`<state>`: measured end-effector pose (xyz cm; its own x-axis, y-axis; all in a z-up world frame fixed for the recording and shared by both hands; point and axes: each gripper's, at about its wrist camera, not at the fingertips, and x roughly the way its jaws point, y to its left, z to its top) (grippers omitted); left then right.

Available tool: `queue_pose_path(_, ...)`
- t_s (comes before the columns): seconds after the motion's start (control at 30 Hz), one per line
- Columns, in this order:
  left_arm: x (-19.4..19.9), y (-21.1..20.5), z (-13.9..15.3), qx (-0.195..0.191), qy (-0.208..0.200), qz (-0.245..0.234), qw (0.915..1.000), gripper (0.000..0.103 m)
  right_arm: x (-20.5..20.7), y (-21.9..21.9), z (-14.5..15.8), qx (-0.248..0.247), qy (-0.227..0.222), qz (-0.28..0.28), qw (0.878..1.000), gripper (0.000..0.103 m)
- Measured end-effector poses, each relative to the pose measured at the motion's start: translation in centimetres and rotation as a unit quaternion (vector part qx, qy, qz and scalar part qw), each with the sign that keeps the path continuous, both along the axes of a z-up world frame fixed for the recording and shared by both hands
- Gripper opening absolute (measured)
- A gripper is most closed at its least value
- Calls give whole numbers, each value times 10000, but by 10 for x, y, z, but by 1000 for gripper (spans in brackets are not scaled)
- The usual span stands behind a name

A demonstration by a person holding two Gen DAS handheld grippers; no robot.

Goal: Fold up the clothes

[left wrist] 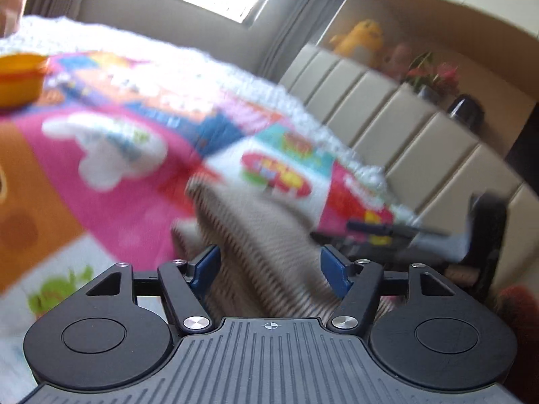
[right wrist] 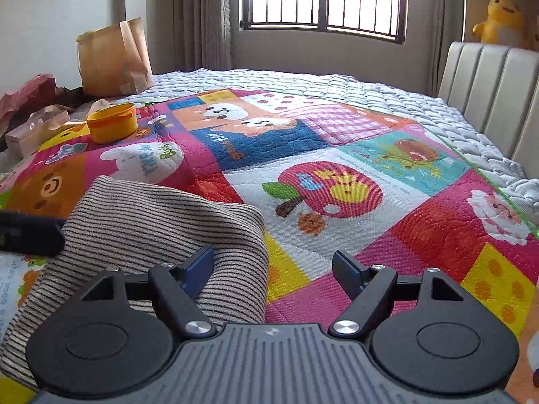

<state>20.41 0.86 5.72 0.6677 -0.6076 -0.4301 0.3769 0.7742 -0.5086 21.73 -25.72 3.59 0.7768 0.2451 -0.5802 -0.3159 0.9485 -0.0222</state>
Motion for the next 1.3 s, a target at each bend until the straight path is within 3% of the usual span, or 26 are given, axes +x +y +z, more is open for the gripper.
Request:
queue_pose_path(0.1, 21, -2, 13, -199, -99, -49, 9997, 60, -12, 5, 10, -89, -234, 100, 9996, 78)
queue_pose_path(0.2, 50, -11, 2, -19, 196, 2, 9998, 55, -44, 14, 26, 120, -436, 687, 9966, 74)
queue_pose_path(0.3, 69, -10, -31, 226, 698, 186, 9971, 41, -70, 29, 24, 201, -216, 1353, 9904, 73)
queue_pose_path(0.37, 70, -3, -50, -7, 779, 247, 9967, 40, -79, 43, 5, 44, 105, 1615, 9868, 71)
queue_pose_path(0.43, 68, 1, -50, -57, 795, 298, 9964, 37, -80, 47, -12, 5, 138, 1618, 9867, 72)
queue_pose_path(0.5, 64, 3, -44, 26, 749, 363, 9965, 37, -75, 42, -12, 299, 215, 1551, 9872, 72)
queue_pose_path(0.57, 55, 3, -29, 253, 615, 488, 9966, 42, -71, 39, -7, 392, 305, 1524, 9871, 72)
queue_pose_path(0.63, 41, 7, -15, 258, 545, 655, 9960, 72, -76, 41, -9, 247, 232, 1557, 9872, 72)
queue_pose_path(0.7, 28, 13, -9, 130, 664, 668, 9955, 83, -80, 43, -10, 157, 143, 1542, 9878, 72)
queue_pose_path(0.87, 22, 12, -42, -451, 1728, 193, 9837, 85, -84, 44, -8, 150, 98, 1486, 9887, 73)
queue_pose_path(0.93, 21, 5, -56, -464, 1907, 94, 9805, 84, -82, 37, -1, 276, 169, 1528, 9877, 73)
queue_pose_path(1.03, 18, -3, -60, -324, 1733, 48, 9843, 86, -78, 8, 13, 688, 309, 1463, 9864, 74)
queue_pose_path(1.13, 18, -7, -60, -226, 1683, 35, 9855, 87, -66, -30, 17, 1143, 441, 971, 9877, 80)
queue_pose_path(1.3, 11, -22, -54, 229, 1410, 1, 9898, 87, -33, -71, -2, 2014, 1030, 375, 9733, 80)
